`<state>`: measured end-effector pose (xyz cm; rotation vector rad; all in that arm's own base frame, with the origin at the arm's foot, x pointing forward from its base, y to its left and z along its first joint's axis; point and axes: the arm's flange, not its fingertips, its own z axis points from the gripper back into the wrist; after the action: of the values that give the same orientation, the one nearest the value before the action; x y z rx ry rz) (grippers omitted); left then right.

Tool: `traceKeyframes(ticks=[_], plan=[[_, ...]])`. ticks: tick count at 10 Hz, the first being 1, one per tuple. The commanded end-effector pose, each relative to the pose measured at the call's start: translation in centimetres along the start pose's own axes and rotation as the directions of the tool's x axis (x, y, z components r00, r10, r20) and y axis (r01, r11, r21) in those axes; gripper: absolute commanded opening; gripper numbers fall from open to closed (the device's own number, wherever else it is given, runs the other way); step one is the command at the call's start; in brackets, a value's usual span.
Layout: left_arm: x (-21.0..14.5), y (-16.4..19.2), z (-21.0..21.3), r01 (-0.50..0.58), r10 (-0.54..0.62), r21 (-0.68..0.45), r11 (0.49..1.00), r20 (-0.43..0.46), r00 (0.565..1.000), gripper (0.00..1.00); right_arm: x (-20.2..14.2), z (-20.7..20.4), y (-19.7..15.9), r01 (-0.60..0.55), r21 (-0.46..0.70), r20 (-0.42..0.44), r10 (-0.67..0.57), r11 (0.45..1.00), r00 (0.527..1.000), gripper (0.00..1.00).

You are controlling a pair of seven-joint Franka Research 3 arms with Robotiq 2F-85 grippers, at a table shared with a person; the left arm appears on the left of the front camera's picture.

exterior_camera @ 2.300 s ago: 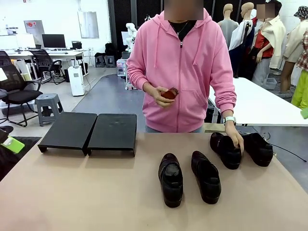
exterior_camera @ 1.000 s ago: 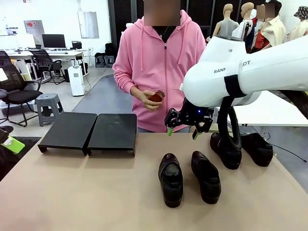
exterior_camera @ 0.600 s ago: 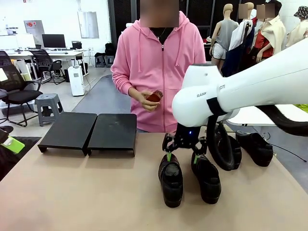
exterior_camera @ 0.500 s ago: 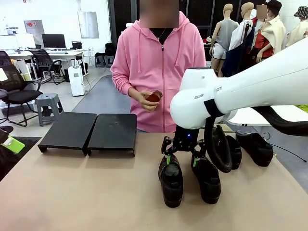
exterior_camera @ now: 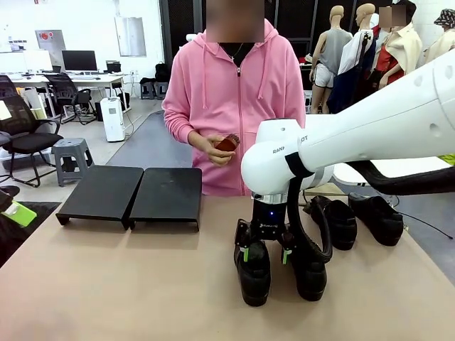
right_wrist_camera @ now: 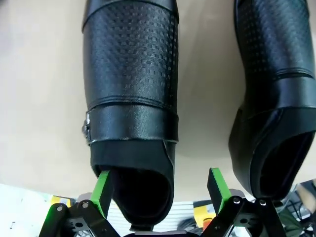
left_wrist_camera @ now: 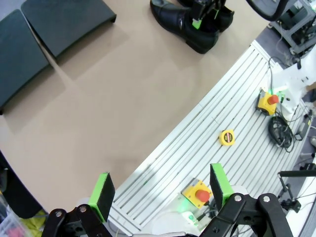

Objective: Organize the shoes by placing them on the stand.
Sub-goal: Pick up one Shoe and place it in the middle of the table.

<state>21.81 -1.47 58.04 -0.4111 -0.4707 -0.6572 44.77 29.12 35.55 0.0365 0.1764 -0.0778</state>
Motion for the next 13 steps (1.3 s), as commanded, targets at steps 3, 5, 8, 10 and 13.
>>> traceKeyframes(ticks=[3,5,8,10,13], plan=[[0.0,0.2,0.2,0.016,-0.016,-0.019,1.0,0.009,1.0,1.0,0.8,0.0,0.7,0.048,0.006,-0.044,-0.048,0.999,0.998,0.0],[0.0,0.2,0.2,0.016,-0.016,-0.019,1.0,0.009,1.0,1.0,0.9,0.0,0.5,0.067,-0.014,-0.044,-0.067,0.998,0.997,0.0],[0.0,0.2,0.2,0.016,-0.016,-0.019,1.0,0.009,1.0,1.0,0.9,0.0,0.7,0.064,-0.02,-0.047,-0.065,0.998,0.997,0.0],[0.0,0.2,0.2,0.016,-0.016,-0.019,1.0,0.009,1.0,1.0,0.7,0.1,0.9,0.052,-0.025,-0.048,-0.053,0.998,0.997,0.0],[0.0,0.2,0.2,0.016,-0.016,-0.019,1.0,0.009,1.0,1.0,-2.4,4.3,-0.6,0.026,0.022,0.028,-0.026,0.999,0.999,0.0]])
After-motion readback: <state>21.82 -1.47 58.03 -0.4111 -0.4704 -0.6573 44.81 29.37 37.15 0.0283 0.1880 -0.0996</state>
